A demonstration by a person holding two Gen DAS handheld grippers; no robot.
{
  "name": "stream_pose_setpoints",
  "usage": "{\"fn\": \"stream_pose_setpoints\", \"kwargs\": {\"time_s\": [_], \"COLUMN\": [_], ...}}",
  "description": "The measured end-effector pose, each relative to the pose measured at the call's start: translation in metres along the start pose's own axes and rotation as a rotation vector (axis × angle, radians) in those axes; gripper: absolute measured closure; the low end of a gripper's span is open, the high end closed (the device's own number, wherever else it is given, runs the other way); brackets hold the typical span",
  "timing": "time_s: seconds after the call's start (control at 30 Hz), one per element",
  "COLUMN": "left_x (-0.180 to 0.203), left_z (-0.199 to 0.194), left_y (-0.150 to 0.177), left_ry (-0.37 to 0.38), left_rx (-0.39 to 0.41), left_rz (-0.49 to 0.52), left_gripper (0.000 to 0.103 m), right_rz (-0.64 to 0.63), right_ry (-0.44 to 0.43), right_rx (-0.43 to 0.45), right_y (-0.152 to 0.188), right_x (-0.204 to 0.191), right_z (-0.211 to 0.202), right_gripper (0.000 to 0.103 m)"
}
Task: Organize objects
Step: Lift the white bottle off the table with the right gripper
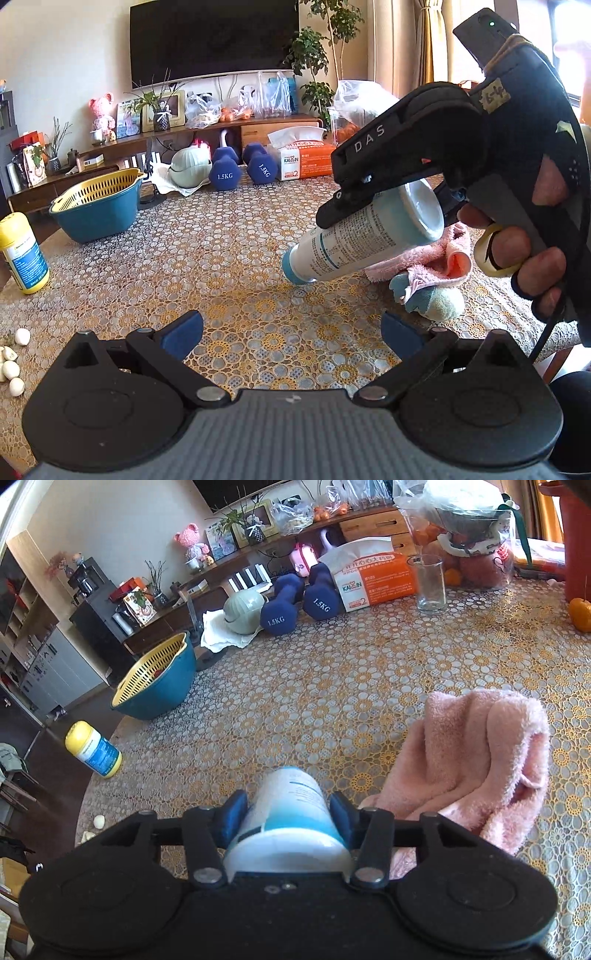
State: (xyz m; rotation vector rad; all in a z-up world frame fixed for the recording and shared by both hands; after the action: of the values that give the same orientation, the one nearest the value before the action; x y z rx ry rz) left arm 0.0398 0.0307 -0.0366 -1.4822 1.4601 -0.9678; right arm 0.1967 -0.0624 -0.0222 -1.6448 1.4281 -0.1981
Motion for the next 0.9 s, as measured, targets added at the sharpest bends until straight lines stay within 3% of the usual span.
{"fn": "stream_pose_setpoints", "kwargs": {"time_s": [0.27,0.53,0.7,0.9], "left_x": [0.016,0.037,0.051,0.079], "left_z": [0.011,0.017,0.022,0.037], "left_y": [-0.006,-0.012,-0.024,-0.029], "left_ry": [0.028,0.072,0.131,0.207], "left_rx": [-0.003,0.006,0.021,0.013], "left_rz": [0.025,0.054,0.091,0.161], "left_gripper": [0.000,0.000,0.000,0.000], "right_rz": [0.049,0.069,0.071,0.070], "right_ry": [-0.002,-0.001,-0.010,0.054], "right_rx": [0.078,0.097,0.180,0.289], "right_y": [-0.027,-0.034,-0.066,-0.107], "right_x": [0.019,0.036,0.044,0.080], "right_z": [-0.026,-0.034,-0.059,-0.095], "right_gripper": [0.056,0.056,0.056,0.056]}}
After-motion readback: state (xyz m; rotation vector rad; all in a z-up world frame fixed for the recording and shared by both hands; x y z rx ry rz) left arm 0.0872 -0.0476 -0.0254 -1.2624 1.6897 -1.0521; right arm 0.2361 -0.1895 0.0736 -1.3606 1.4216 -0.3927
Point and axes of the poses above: each gripper's, at about its wrist camera, not at the fingertips, and z roughly the way its jaws point, x to its right, y to its underside, the point moved 5 cm from there along z, roughly the way its jaws point, and after that the axes turned 12 degrees about x, right-handed, at the moved point
